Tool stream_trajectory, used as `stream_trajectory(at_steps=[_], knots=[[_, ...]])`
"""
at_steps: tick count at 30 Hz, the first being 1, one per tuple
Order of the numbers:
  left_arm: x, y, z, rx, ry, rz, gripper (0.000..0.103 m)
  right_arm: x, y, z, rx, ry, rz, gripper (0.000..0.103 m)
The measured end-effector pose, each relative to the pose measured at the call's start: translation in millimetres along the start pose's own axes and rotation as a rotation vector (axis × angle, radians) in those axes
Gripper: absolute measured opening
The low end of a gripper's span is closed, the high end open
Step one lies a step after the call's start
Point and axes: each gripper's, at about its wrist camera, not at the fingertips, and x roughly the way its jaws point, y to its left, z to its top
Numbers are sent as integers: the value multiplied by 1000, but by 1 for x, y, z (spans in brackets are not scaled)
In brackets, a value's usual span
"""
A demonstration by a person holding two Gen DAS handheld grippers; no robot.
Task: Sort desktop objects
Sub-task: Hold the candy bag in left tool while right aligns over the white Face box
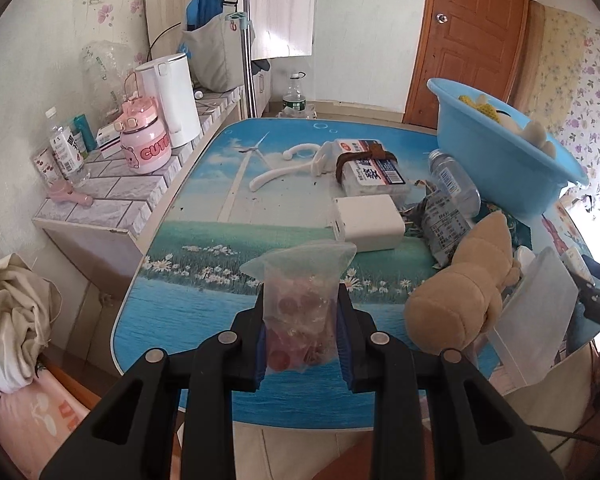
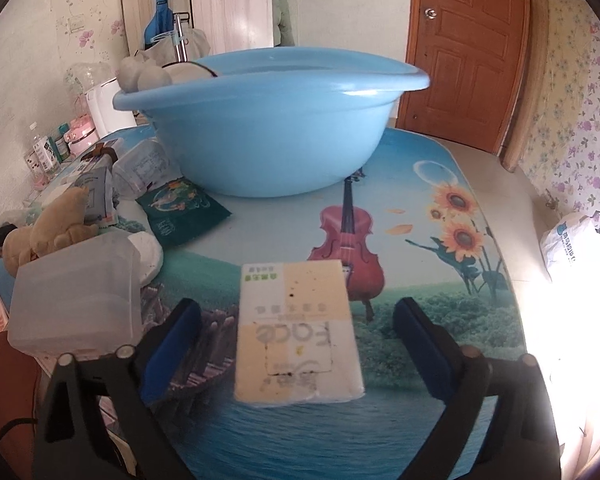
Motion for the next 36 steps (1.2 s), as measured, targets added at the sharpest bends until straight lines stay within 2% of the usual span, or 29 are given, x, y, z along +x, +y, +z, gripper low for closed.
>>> stream_trajectory(at_steps=[1, 4, 8, 9, 11, 12, 13, 14, 15, 18, 20, 22, 23, 24, 30, 36], knots=[[2, 1, -2, -6, 6, -1, 27, -2, -3, 1, 9, -11, 27, 44], [8, 3, -7, -16, 15, -10, 27, -1, -8, 1, 32, -19, 86, 45], [9, -1, -8, 10, 3, -3, 29, 3, -2, 4, 11, -23, 41, 47], [11, -1, -8, 13, 5, -3, 33, 5, 1, 6, -6, -18, 18, 51], [14, -3, -8, 20, 2, 8, 41, 11, 5, 8, -22, 1, -6, 77], [15, -3, -7, 22, 1, 9, 50, 13, 5, 8, -19, 16, -5, 97], [16, -4, -6, 24, 3, 5, 57, 15, 4, 8, -14, 21, -8, 103], [18, -5, -5, 25, 7, -1, 69, 15, 3, 8, -10, 21, -8, 103], [20, -7, -5, 28, 8, -1, 75, 15, 2, 8, -9, 20, -10, 103], [22, -8, -6, 26, -11, 10, 77, 14, 2, 7, -10, 20, -10, 103], [22, -8, -7, 26, -18, 12, 77, 14, 2, 7, -10, 19, -10, 103], [21, -8, -7, 29, -25, 6, 68, 14, 1, 7, -10, 19, -10, 103], [18, -9, -8, 39, -35, 10, 46, 14, 2, 6, -10, 19, -11, 103], [17, -9, -7, 44, -34, 5, 31, 14, 2, 6, -9, 19, -11, 103], [13, -7, -9, 88, -16, -22, 28, 14, 2, 5, -2, 20, -20, 103], [11, -5, 0, 43, -6, -23, 27, 13, 1, 5, -12, 18, -10, 103]])
